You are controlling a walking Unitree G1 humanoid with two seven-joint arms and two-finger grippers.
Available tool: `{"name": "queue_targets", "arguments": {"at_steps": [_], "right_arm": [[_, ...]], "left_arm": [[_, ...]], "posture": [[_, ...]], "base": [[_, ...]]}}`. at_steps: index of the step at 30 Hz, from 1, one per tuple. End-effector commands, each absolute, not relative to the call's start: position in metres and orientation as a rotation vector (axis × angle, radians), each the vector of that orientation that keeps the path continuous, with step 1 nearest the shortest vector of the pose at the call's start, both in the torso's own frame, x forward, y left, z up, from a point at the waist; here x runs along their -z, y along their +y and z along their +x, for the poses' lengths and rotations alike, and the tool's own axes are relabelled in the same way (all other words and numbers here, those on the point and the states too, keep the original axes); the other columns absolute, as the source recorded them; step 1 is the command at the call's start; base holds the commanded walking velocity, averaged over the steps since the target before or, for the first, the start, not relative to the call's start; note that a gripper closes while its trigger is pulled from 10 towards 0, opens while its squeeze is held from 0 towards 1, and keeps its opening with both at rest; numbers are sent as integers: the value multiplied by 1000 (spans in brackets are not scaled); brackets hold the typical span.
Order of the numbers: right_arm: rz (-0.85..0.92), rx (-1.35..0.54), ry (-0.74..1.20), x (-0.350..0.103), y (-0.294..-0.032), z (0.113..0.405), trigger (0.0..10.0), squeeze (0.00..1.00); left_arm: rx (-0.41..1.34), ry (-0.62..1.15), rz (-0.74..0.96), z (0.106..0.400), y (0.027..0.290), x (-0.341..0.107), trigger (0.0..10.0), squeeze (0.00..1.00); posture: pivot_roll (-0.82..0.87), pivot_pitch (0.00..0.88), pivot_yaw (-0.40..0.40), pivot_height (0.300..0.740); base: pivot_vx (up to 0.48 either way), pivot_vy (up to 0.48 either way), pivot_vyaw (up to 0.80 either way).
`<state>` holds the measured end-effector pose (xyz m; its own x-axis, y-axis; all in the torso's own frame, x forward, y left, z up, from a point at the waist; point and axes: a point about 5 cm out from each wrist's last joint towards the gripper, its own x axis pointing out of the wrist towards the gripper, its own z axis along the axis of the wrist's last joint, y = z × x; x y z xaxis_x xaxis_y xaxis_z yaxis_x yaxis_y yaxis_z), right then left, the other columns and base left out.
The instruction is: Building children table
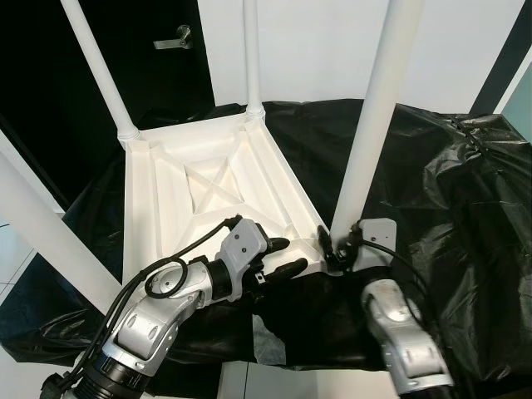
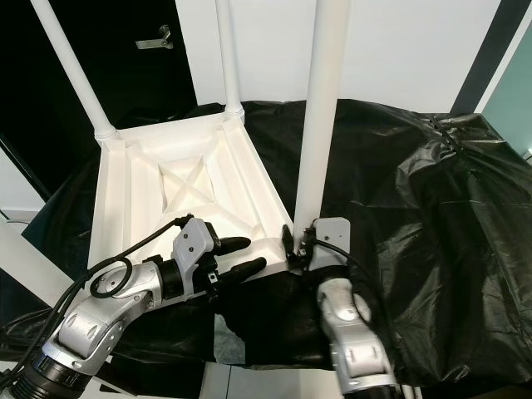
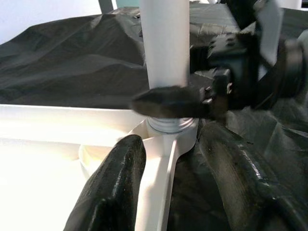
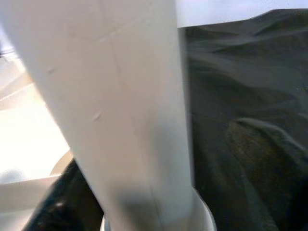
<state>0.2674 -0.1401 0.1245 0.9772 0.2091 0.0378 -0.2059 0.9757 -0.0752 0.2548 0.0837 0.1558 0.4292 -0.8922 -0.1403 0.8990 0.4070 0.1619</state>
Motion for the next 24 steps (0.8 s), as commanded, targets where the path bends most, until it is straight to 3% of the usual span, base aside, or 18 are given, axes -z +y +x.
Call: {"name": "queue_targets", "arguments": {"at_steps": [1, 3, 4, 5, 12, 14, 21, 22, 23, 24], "right_arm": [[-60, -255, -47, -126, -145, 265, 10000, 1000], [-61, -273, -44, -126, -148, 264, 10000, 1000], [-56, -296, -41, -126, -152, 264, 10000, 820], [-49, -327, -38, -126, -155, 264, 10000, 0], [-90, -506, -28, -127, -159, 269, 10000, 0], [-130, -621, -17, -129, -156, 281, 10000, 0], [-191, -746, -3, -135, -148, 303, 9804, 0], [-199, -770, 1, -135, -146, 306, 4588, 0], [-199, -770, 1, -135, -146, 306, 4588, 0], [-205, -792, 6, -135, -144, 307, 0, 0]], "left_arm": [[1199, 57, 234, 251, 83, -154, 10000, 0], [1197, 57, 234, 251, 83, -154, 10000, 0], [1195, 57, 235, 251, 84, -153, 10000, 0], [1192, 56, 233, 251, 84, -153, 10000, 0], [1183, 56, 229, 251, 85, -153, 10000, 0], [1177, 51, 226, 252, 84, -153, 10000, 0], [1163, 43, 221, 252, 83, -153, 10000, 0], [1156, 42, 219, 252, 84, -154, 10000, 0], [1156, 42, 219, 252, 84, -154, 10000, 0], [1149, 42, 219, 252, 85, -154, 10000, 0]], "posture": [[15, 0, 13, 740], [18, 0, 10, 740], [18, 0, 9, 740], [21, 0, 6, 740], [20, 0, 4, 740], [26, 0, -5, 740], [43, 0, -19, 740], [49, 0, -24, 740], [49, 0, -24, 740], [58, 0, -31, 740]], "base": [[0, 0, 0], [0, 0, 0], [0, 0, 0], [0, 0, 0], [0, 0, 0], [0, 0, 0], [0, 0, 0], [0, 0, 0], [0, 0, 0], [0, 0, 0]]}}
